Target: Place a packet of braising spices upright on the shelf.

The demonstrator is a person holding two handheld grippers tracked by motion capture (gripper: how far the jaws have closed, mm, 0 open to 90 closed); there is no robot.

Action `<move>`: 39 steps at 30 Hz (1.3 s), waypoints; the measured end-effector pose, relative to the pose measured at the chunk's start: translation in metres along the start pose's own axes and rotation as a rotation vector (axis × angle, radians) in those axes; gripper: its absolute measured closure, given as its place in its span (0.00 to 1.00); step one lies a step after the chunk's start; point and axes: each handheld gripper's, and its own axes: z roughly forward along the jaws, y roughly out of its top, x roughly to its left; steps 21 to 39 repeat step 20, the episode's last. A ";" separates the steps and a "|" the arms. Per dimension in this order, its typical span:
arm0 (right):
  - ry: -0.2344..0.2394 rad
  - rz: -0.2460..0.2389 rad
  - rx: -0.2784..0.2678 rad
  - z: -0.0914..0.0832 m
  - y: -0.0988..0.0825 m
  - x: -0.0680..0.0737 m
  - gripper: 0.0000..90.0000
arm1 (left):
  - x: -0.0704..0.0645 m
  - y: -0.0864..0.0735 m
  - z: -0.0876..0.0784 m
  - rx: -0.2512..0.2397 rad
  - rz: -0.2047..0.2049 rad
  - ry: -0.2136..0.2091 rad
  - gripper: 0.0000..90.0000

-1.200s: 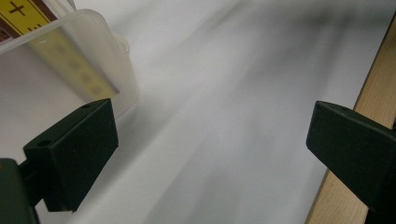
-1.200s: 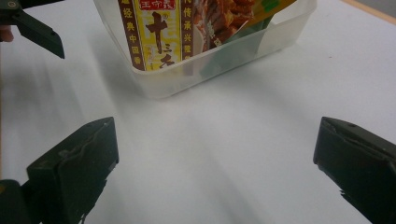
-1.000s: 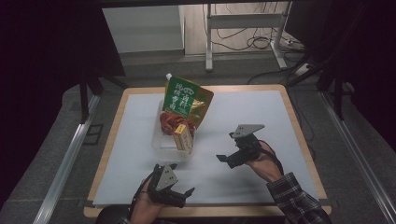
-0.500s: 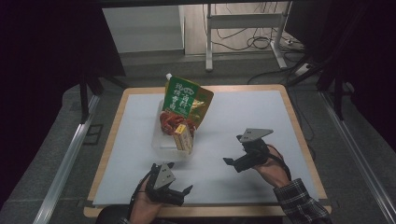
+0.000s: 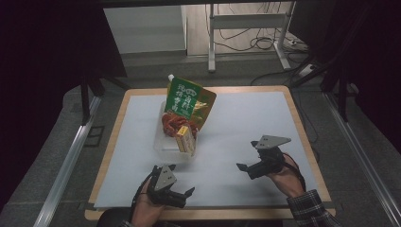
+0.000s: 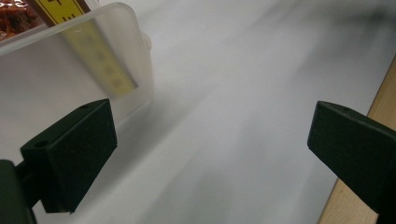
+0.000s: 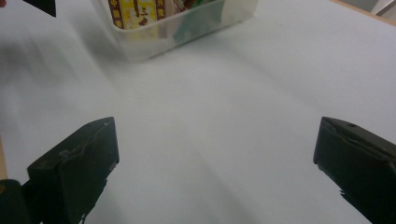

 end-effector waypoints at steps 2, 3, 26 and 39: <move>-0.008 0.010 0.000 -0.003 -0.005 -0.002 0.00 | 0.000 0.000 0.000 0.000 -0.002 0.001 0.01; -0.013 0.017 0.000 -0.004 -0.007 -0.004 0.00 | 0.001 0.000 0.000 -0.001 -0.007 0.002 0.01; -0.096 0.071 0.042 -0.019 -0.045 -0.016 0.00 | 0.008 -0.002 -0.003 -0.037 -0.043 0.011 0.00; -0.096 0.071 0.042 -0.019 -0.045 -0.016 0.00 | 0.008 -0.002 -0.003 -0.037 -0.043 0.011 0.00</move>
